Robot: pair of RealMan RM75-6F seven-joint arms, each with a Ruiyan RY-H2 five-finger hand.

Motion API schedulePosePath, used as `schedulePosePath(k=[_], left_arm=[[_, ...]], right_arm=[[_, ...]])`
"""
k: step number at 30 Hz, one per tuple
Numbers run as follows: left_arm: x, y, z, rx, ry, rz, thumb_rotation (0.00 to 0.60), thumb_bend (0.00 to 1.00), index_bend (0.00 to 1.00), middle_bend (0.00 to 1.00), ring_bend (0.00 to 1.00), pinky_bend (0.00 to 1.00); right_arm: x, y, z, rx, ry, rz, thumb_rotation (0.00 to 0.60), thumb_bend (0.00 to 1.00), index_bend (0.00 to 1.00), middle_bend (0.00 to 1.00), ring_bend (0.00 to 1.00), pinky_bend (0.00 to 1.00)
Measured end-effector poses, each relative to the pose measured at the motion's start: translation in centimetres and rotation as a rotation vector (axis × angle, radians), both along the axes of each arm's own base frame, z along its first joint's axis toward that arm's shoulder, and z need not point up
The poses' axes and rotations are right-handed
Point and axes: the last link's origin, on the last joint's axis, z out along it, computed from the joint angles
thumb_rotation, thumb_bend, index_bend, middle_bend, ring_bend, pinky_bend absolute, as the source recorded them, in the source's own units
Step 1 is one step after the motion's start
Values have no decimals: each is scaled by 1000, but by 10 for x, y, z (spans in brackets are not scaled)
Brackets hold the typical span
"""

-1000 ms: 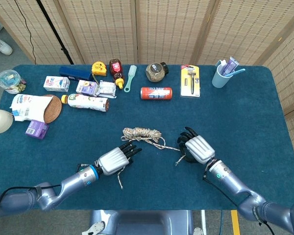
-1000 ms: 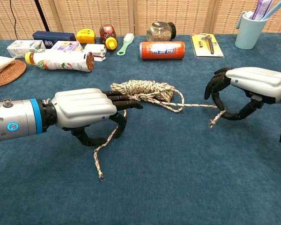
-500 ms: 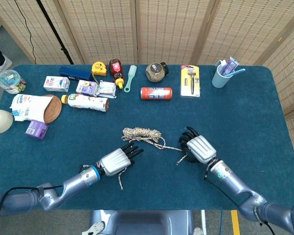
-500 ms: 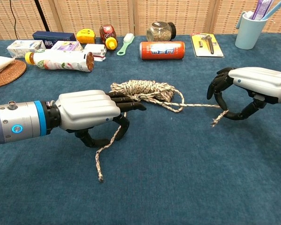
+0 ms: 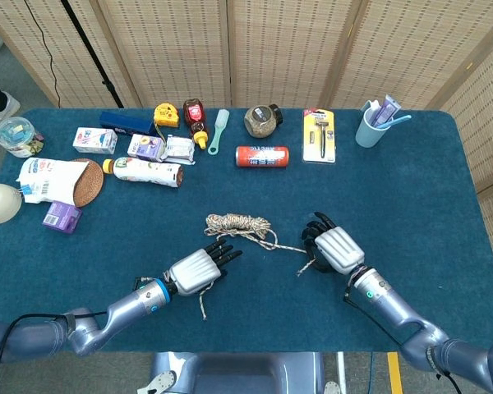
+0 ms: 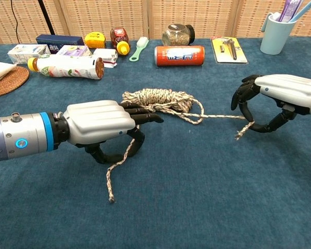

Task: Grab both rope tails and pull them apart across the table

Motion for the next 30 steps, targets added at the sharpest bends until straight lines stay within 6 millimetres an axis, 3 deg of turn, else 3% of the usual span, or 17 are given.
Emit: schedulePosePath(k=[19,30], left_arm=[[-2,0,2,4,-6,17,600,327,598,0,0,0],[-6,6,20,30,-45,63,600,350,620,2,0,0]], right_arm=[[0,1,1,-2,-2,-4,600,388,643,339,200,0],[4,0,7,-13,-2,10,600,388,649,347,204,0]])
